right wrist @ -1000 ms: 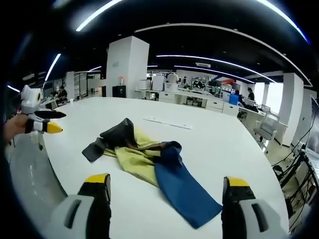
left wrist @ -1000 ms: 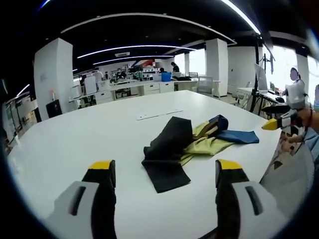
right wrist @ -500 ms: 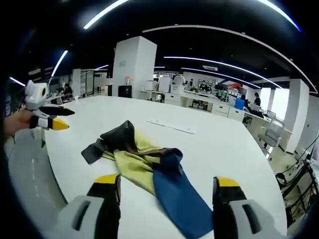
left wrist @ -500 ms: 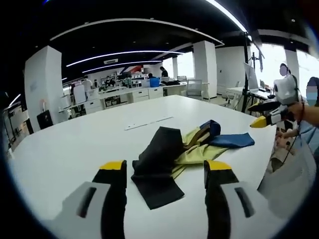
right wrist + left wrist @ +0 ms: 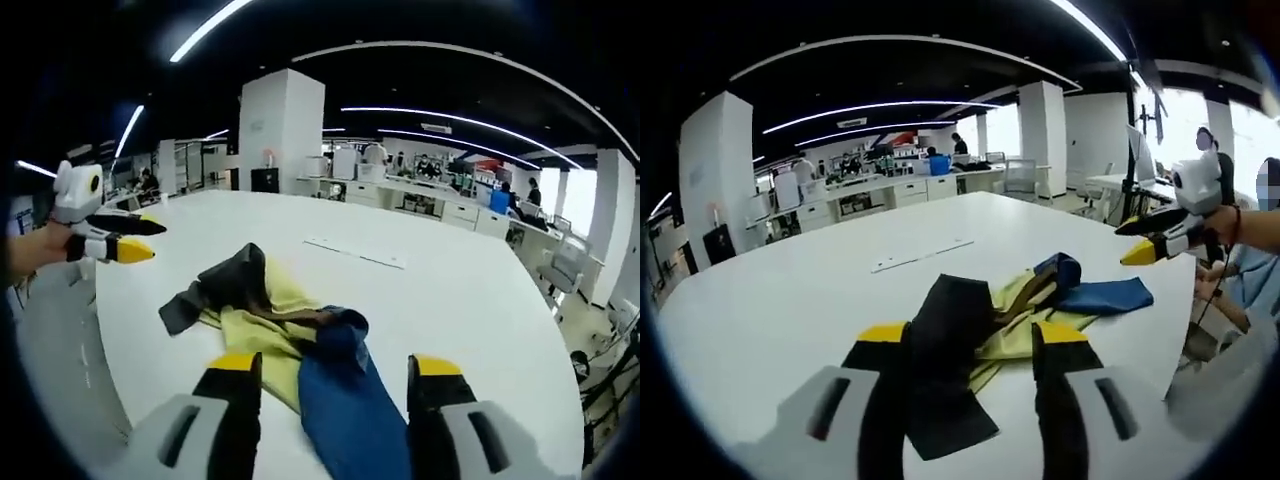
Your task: Fold the garment on the visible template until the final outline fits inside the template.
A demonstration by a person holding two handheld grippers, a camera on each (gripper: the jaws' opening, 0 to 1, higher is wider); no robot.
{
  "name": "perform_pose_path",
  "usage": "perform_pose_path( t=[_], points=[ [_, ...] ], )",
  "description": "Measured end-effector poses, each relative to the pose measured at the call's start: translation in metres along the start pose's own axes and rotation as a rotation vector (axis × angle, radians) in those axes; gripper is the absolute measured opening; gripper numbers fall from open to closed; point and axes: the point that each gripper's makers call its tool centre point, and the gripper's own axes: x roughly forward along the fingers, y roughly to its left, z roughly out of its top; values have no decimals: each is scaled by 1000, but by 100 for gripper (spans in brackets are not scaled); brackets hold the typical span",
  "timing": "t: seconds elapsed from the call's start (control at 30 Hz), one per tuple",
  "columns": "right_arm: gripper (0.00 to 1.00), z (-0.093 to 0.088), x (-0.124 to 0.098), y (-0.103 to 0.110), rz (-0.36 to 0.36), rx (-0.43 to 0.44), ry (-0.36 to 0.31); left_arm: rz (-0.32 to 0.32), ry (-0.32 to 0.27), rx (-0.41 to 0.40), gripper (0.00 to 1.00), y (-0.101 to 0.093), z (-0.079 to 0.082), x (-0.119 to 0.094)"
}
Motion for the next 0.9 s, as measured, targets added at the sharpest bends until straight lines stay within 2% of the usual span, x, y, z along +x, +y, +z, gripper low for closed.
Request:
perform_pose_path(
  t=[0.2,0.27,0.33,0.4,0.67,0.8,0.9],
  points=[
    [51,4,21,-1,25,-72,14,-19,21,-23,42,-12,-6,30],
    [50,6,26,-1,38,-72,14,-18,21,-34,41,-14,-6,35],
    [49,6,33,0,62,-62,16,-12,16,-70,40,-13,-9,44],
    [48,7,38,-2,68,-63,18,-2,25,-70,39,-13,-13,51],
    [43,-1,61,-12,83,-147,57,47,43,-94,38,-7,-20,77],
    [40,-3,72,-16,88,-205,70,86,56,-47,40,-7,-25,91],
    [34,-3,79,-21,81,-220,72,115,50,31,48,-7,-27,100]
  ],
)
